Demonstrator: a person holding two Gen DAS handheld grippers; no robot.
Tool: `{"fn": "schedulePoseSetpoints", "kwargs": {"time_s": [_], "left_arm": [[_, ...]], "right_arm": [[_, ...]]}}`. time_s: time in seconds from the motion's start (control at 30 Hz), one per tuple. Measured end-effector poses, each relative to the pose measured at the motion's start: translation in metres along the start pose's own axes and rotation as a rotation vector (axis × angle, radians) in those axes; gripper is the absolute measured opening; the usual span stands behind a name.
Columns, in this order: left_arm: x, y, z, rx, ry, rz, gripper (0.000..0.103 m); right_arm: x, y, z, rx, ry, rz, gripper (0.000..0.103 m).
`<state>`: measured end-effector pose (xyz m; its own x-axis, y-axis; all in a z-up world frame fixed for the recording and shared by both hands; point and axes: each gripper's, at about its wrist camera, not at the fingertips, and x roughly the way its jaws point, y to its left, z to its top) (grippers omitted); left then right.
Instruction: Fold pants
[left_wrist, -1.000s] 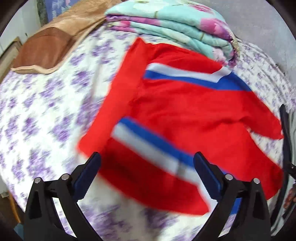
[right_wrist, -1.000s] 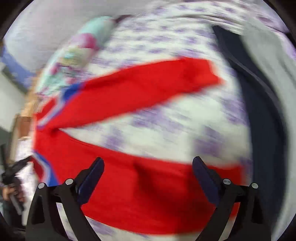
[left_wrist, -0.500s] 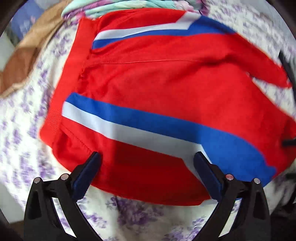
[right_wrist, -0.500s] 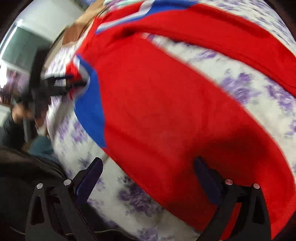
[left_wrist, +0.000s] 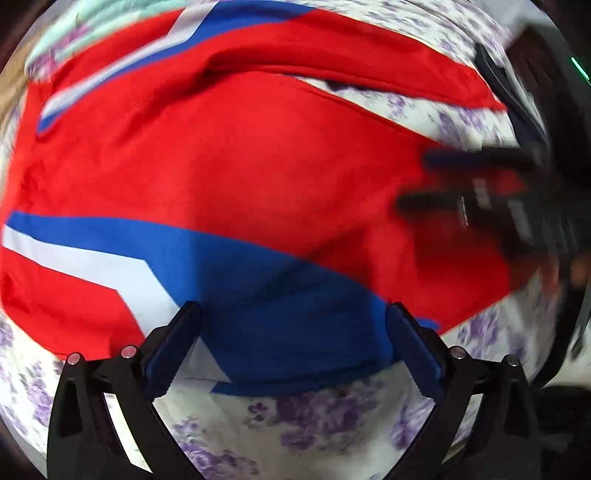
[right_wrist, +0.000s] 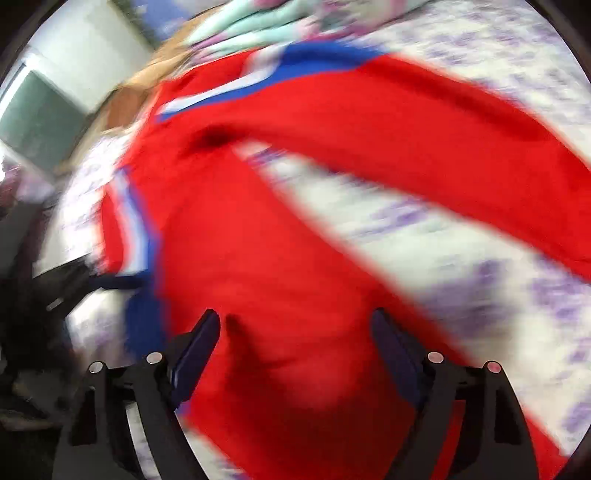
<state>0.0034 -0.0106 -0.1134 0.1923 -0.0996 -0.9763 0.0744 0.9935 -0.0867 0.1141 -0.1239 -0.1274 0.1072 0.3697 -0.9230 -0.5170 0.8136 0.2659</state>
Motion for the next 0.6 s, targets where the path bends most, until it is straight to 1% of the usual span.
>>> {"fn": "schedulePoseSetpoints", "kwargs": {"time_s": [0.03,0.07,0.1,0.13,0.2,0.23,0.3,0.33,0.37,0.4,0.43,0.47,0.5,0.53,0.57,0.6], "left_arm": [[0.001,0.001,-0.001,0.002,0.005,0.010,0.098],[-0.001,0.005,-0.002,-0.021,0.007,0.002,0.098],[-0.004,0.010,-0.002,-0.046,0.009,-0.011,0.098],[-0.008,0.013,-0.001,-0.071,0.011,-0.023,0.098],[-0.017,0.016,0.004,-0.098,-0.013,-0.048,0.098],[-0.019,0.015,0.006,-0.098,-0.029,-0.042,0.098],[-0.012,0.014,0.016,-0.100,-0.024,0.032,0.098],[-0.006,0.018,0.022,-0.123,-0.005,0.058,0.098],[0.002,0.024,0.026,-0.161,0.017,0.051,0.098],[0.007,0.029,0.026,-0.183,0.016,0.030,0.098],[0.009,0.031,0.025,-0.181,0.003,0.026,0.099],[0.010,0.030,0.025,-0.160,-0.003,0.039,0.099],[0.010,0.027,0.024,-0.139,-0.003,0.053,0.099],[0.009,0.026,0.022,-0.122,0.001,0.065,0.099],[0.009,0.026,0.022,-0.117,0.015,0.067,0.099],[0.008,0.027,0.021,-0.119,0.030,0.065,0.099]], "right_arm": [[-0.005,-0.009,0.000,0.029,-0.012,-0.004,0.083],[-0.012,-0.019,0.001,0.074,-0.029,-0.041,0.085],[-0.018,-0.025,0.002,0.107,-0.044,-0.115,0.085],[-0.025,-0.026,0.005,0.127,-0.066,-0.133,0.085],[-0.030,-0.016,0.009,0.128,-0.094,-0.058,0.085],[-0.028,-0.006,0.012,0.123,-0.098,0.004,0.087],[-0.016,0.015,0.019,0.086,-0.079,0.124,0.090],[-0.004,0.027,0.026,0.074,-0.061,0.151,0.090],[0.007,0.039,0.031,0.067,-0.049,0.159,0.090],[0.017,0.045,0.035,0.053,-0.032,0.169,0.090],[0.035,0.049,0.041,0.030,0.001,0.143,0.091],[0.040,0.049,0.037,0.006,0.020,0.095,0.091],[0.039,0.050,0.032,-0.037,0.009,0.061,0.091],[0.033,0.050,0.031,-0.079,-0.034,0.019,0.091],[0.026,0.043,0.030,-0.072,-0.057,-0.096,0.091],[0.018,0.035,0.029,-0.034,-0.076,-0.210,0.091]]}}
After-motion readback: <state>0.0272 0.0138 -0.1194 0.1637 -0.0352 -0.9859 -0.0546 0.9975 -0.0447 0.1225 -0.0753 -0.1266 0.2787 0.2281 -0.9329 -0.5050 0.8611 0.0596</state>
